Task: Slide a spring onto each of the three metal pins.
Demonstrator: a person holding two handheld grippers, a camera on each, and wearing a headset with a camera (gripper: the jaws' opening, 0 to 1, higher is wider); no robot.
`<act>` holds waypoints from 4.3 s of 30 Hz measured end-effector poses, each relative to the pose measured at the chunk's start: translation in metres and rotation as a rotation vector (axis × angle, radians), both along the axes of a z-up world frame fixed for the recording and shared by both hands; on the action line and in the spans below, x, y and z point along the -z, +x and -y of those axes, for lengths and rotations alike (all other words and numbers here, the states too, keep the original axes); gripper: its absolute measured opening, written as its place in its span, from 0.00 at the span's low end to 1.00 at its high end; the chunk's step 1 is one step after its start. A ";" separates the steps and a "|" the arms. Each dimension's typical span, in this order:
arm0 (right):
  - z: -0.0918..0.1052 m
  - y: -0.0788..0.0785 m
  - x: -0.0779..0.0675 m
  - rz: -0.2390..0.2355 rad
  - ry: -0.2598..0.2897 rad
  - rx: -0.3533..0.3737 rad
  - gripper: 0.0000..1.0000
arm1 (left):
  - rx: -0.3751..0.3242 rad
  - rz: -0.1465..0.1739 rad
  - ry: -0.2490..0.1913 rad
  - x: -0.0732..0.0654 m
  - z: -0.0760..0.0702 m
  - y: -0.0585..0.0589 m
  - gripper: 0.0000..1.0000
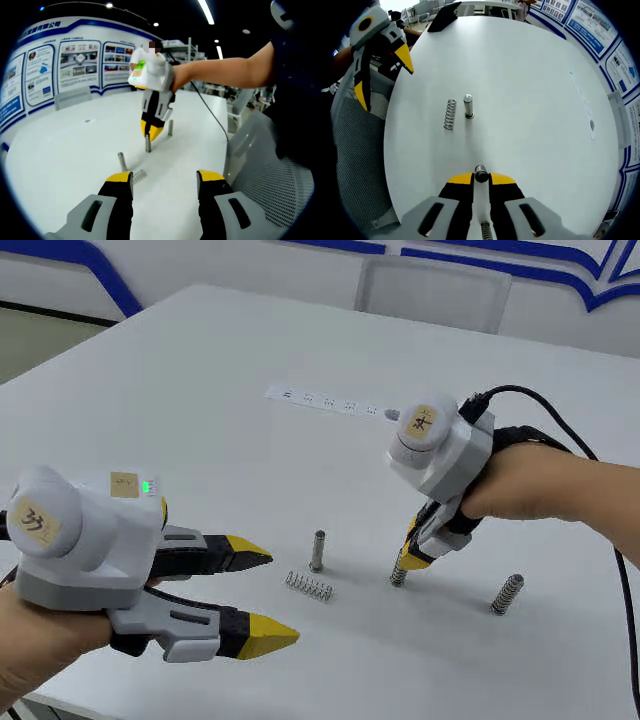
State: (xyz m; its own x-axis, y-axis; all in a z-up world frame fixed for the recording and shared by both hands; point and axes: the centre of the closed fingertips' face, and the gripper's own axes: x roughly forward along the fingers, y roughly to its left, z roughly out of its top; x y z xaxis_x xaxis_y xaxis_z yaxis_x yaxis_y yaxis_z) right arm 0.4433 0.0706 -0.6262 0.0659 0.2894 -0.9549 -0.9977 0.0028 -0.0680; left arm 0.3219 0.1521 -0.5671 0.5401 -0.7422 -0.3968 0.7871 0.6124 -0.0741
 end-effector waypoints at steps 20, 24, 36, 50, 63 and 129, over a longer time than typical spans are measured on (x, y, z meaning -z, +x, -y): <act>-0.024 -0.013 -0.025 0.059 0.069 -0.068 0.18 | 0.001 -0.004 0.004 0.001 0.001 -0.001 0.52; -0.035 -0.022 -0.023 0.047 0.091 -0.077 0.18 | -0.001 -0.003 0.003 0.001 0.000 -0.001 0.52; -0.061 -0.046 0.001 -0.021 0.129 -0.076 0.17 | 0.001 -0.004 0.004 0.002 0.001 -0.001 0.52; -0.077 -0.049 0.025 -0.046 0.151 -0.026 0.16 | 0.004 -0.008 0.007 0.003 0.002 -0.002 0.51; -0.080 -0.046 0.038 -0.054 0.142 0.014 0.15 | 0.009 -0.012 0.011 0.005 0.002 -0.002 0.51; -0.050 -0.122 -0.039 -0.061 0.188 -0.294 0.12 | 0.210 0.030 0.095 0.011 0.030 -0.003 0.14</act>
State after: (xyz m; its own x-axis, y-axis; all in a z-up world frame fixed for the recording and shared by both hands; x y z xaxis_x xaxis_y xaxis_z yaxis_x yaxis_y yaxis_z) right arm 0.3212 0.1207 -0.5872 -0.1016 0.4586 -0.8828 -0.9598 -0.2787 -0.0343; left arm 0.3193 0.1216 -0.5777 0.3906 -0.7994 -0.4565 0.8987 0.4385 0.0011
